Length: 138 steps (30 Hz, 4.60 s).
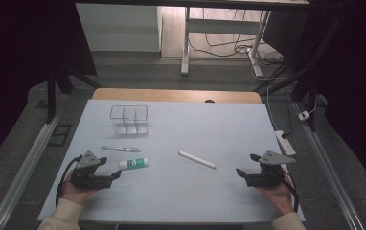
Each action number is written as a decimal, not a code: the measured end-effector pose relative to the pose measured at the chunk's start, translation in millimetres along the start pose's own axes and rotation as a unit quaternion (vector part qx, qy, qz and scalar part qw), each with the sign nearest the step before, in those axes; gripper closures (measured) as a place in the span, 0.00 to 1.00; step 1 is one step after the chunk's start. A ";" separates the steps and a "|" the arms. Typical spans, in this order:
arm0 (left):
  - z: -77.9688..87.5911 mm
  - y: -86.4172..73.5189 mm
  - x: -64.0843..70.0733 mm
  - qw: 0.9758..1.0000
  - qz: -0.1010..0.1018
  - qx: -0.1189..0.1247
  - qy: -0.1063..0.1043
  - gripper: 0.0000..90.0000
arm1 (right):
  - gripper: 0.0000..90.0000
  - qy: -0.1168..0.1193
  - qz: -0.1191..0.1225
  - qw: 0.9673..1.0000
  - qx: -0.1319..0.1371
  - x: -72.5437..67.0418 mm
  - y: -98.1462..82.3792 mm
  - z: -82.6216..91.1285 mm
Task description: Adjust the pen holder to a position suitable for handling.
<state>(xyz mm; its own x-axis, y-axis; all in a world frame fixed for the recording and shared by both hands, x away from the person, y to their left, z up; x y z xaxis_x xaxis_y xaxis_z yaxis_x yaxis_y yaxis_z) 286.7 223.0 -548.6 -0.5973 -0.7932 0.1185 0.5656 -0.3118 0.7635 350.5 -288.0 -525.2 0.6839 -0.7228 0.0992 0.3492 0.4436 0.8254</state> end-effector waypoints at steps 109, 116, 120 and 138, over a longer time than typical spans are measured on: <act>-4.2 78.2 -87.1 0.996 0.074 -0.006 0.045 0.90 | 0.24 -0.014 -0.004 1.000 -0.024 -2.3 -5.0 -10.6; -12.8 85.8 -98.6 0.996 0.075 -0.017 0.053 0.99 | 0.24 -0.014 0.000 1.000 -0.028 -1.9 -6.0 -12.1; -20.2 89.2 -107.2 0.995 0.080 -0.023 0.058 0.99 | 0.24 -0.015 -0.001 1.000 -0.028 -1.5 -6.2 -11.9; -41.9 98.6 -146.4 0.993 0.088 -0.032 0.079 0.99 | 0.25 -0.019 0.009 0.999 -0.031 -1.4 -5.6 -11.4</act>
<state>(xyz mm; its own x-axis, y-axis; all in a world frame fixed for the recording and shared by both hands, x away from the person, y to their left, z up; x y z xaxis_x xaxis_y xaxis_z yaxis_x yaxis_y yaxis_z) 453.8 286.5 -517.3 -0.3934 -0.9085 0.1413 0.6910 -0.1908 0.6973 355.0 -283.4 -536.3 0.6660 -0.7333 0.1368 0.3757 0.4882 0.7877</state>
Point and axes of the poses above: each handheld gripper's, and its own axes: z roughly backward along the jaws, y roughly out of its top, x roughly to its right, the point moved 5 cm from there along -z, roughly forward along the jaws, and after that the axes turned 3 degrees about -y, right-handed, at the moved point
